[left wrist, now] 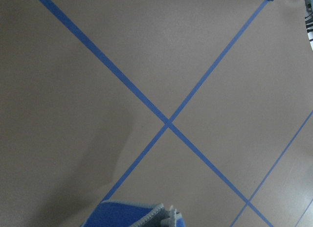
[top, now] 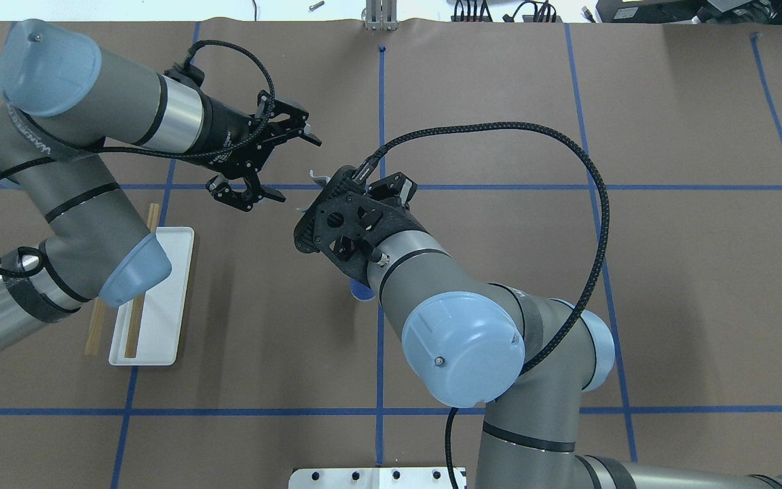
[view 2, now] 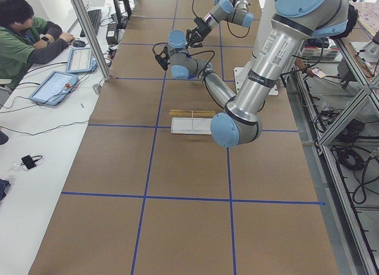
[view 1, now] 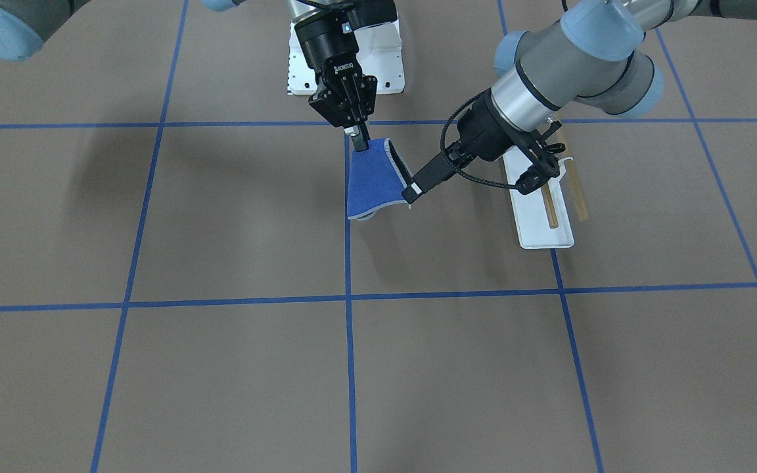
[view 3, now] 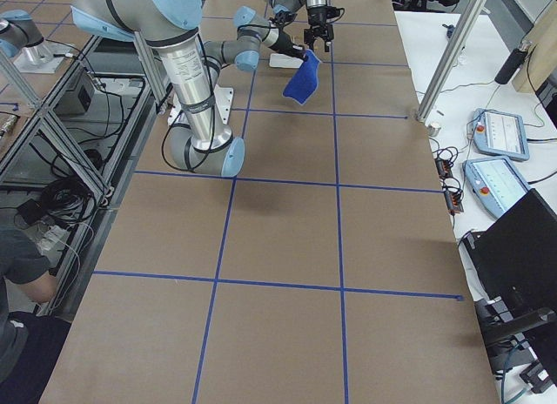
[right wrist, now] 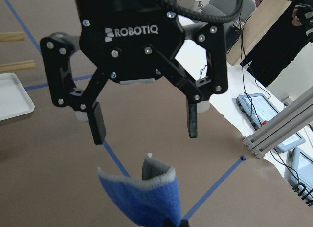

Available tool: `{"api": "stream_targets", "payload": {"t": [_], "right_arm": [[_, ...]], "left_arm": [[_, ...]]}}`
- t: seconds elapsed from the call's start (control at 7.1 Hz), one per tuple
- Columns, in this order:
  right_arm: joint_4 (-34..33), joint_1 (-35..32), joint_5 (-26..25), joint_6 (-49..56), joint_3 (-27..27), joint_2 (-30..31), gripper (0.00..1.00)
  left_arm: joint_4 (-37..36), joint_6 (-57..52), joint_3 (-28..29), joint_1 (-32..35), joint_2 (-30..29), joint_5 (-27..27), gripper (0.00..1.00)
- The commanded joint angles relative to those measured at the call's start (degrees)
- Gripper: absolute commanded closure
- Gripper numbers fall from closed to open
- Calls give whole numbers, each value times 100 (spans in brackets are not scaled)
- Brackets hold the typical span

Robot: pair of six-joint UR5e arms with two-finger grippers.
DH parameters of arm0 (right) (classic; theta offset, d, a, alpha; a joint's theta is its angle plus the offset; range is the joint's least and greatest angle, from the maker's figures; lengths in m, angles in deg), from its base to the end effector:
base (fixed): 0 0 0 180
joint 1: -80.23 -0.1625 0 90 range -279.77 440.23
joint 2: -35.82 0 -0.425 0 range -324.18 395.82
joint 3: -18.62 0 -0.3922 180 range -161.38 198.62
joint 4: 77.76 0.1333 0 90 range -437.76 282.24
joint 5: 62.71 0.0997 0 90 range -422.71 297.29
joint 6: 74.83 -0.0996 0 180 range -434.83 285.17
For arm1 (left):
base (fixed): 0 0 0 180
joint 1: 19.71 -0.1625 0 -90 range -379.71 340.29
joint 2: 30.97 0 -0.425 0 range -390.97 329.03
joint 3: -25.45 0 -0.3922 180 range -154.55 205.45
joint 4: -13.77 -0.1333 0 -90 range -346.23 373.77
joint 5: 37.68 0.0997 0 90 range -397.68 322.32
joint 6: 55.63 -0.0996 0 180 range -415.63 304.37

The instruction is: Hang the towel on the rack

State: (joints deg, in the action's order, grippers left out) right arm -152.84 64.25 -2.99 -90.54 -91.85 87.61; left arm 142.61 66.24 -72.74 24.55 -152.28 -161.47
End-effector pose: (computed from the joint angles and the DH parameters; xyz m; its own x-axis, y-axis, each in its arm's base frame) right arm -0.5046 -0.3354 0.0900 0.7500 -0.6500 0.1227 0.0710 0.2636 0.9620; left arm 0.3930 -0.4918 0.1952 0.0226 -0.6348 -0.7724 0.2377 0.7538 -0.6126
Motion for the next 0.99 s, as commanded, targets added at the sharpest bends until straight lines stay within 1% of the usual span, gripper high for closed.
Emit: {"api": "stream_targets", "payload": {"t": [0.0,0.42,0.56,0.7,0.85], "right_arm": [[3,-2,-22,-2,34,-37,100],[3,-46,-22,-2,35,-28,100],[3,-46,-22,-2,35,-28,100],[12,-46,-22,-11,35,-11,100],[12,-46,-22,-11,26,24,100]], "left_arm": [[27,74,10,-224,-24,162,2],[44,161,-60,-331,-24,233,2],[44,283,-78,-331,-24,355,13],[253,328,-60,-348,-24,460,73],[525,328,-69,-340,28,461,99]]}}
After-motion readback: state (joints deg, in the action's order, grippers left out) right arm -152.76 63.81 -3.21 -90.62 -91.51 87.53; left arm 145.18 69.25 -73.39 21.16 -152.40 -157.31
